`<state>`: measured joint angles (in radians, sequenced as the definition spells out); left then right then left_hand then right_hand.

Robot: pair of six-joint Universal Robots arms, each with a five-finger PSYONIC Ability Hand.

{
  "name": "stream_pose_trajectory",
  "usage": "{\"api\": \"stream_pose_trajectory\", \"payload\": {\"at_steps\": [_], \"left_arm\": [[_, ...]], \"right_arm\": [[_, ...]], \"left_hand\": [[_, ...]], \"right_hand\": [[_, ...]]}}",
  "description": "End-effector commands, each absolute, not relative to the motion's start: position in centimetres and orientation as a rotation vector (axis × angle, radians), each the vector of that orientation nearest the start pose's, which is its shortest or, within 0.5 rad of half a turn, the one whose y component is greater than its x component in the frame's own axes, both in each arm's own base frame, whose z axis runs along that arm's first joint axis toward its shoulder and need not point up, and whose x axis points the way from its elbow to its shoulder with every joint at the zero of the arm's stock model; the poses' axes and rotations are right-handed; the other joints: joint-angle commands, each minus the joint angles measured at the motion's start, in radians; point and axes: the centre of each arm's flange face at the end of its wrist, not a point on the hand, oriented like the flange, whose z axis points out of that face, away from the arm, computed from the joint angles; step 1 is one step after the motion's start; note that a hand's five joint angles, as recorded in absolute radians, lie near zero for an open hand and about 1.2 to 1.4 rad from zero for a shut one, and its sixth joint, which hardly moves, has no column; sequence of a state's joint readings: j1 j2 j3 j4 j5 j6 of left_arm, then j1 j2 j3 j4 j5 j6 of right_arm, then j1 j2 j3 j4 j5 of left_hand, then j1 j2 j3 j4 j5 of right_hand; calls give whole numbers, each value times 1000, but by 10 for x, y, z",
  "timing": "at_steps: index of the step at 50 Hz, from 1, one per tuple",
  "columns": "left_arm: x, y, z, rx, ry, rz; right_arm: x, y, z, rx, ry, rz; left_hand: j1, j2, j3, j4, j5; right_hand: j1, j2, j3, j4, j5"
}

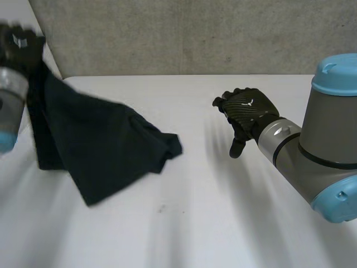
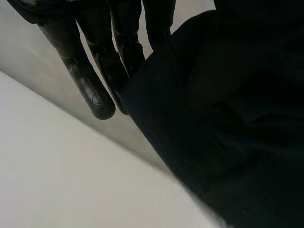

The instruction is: Fold the shorts.

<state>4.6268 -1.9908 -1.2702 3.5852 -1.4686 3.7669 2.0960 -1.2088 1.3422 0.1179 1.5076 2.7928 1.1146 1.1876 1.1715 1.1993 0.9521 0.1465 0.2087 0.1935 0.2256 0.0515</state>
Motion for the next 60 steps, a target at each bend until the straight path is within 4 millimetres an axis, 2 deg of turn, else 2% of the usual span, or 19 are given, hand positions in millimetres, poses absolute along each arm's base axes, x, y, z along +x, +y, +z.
{"api": "stream_pose_trajectory", "payload": {"at_steps": [1, 3, 7, 8, 10, 11, 14, 15, 17, 19, 22, 26, 27, 30, 36, 42, 51, 56, 60], "left_arm": [[-258, -374, 344, 731, 1411, -2583], [-278, -363, 338, 786, 1433, -2614], [-338, -322, 307, 1054, 1495, -2684], [-362, -301, 291, 1194, 1526, -2699], [-379, -282, 271, 1331, 1574, -2687], [-390, -267, 250, 1458, 1628, -2654], [-400, -246, 225, 1631, 1701, -2590], [-405, -234, 210, 1734, 1745, -2538], [-409, -223, 197, 1816, 1784, -2489], [-416, -209, 189, 1880, 1796, -2463], [-416, -208, 191, 1870, 1802, -2461], [-401, -225, 214, 1698, 1813, -2483], [-388, -235, 227, 1591, 1819, -2484], [-369, -247, 238, 1460, 1845, -2455], [-329, -245, 249, 1284, 1901, -2373], [-281, -246, 239, 1136, 1999, -2248], [-235, -251, 205, 1015, 2172, -2045], [-215, -261, 195, 934, 2215, -1975], [-198, -273, 196, 853, 2216, -1951]], "right_arm": [[298, -252, 252, -1021, 2127, -1860], [296, -253, 258, -998, 2128, -1889], [288, -261, 270, -927, 2152, -1964], [284, -265, 272, -904, 2166, -1982], [270, -278, 277, -836, 2212, -2030], [266, -282, 278, -816, 2225, -2045], [257, -290, 285, -765, 2240, -2084], [254, -292, 287, -751, 2239, -2095], [253, -294, 290, -736, 2233, -2108], [247, -299, 291, -713, 2239, -2126], [241, -305, 292, -699, 2252, -2133], [243, -304, 293, -734, 2226, -2125], [243, -304, 293, -743, 2222, -2120], [247, -302, 292, -793, 2187, -2086], [256, -294, 283, -891, 2120, -1983], [269, -275, 262, -1016, 2070, -1839], [299, -236, 241, -1262, 1941, -1759], [338, -199, 222, -1366, 1763, -1729], [365, -184, 207, -1410, 1629, -1749]], "left_hand": [[282, 209, 225, 197, 270], [282, 209, 225, 197, 270], [282, 209, 225, 197, 270], [282, 209, 225, 197, 270], [282, 209, 225, 197, 270], [282, 209, 225, 197, 270], [230, 157, 173, 145, 218], [-117, -190, -174, -201, -129], [-418, -491, -475, -503, -430], [-565, -638, -622, -650, -577], [-704, -777, -761, -789, -716], [-754, -827, -811, -839, -766], [-754, -827, -811, -839, -766], [-754, -827, -811, -839, -766], [-751, -824, -808, -836, -763], [-696, -769, -753, -780, -708], [-690, -763, -747, -774, -702], [-696, -769, -752, -780, -708], [-696, -769, -753, -780, -708]], "right_hand": [[28, -34, -19, -51, -52], [28, -34, -19, -51, -52], [28, -34, -19, -51, -52], [28, -34, -19, -51, -52], [28, -34, -19, -51, -52], [28, -34, -19, -51, -52], [28, -34, -19, -51, -52], [28, -34, -19, -51, -52], [28, -34, -19, -51, -52], [28, -34, -19, -51, -52], [28, -34, -19, -51, -52], [28, -34, -19, -51, -52], [28, -34, -19, -51, -52], [28, -34, -19, -51, -52], [28, -34, -19, -51, -52], [28, -34, -19, -51, -52], [76, 14, 29, -3, -3], [76, 14, 29, -3, -3], [82, 20, 35, 3, 3]]}}
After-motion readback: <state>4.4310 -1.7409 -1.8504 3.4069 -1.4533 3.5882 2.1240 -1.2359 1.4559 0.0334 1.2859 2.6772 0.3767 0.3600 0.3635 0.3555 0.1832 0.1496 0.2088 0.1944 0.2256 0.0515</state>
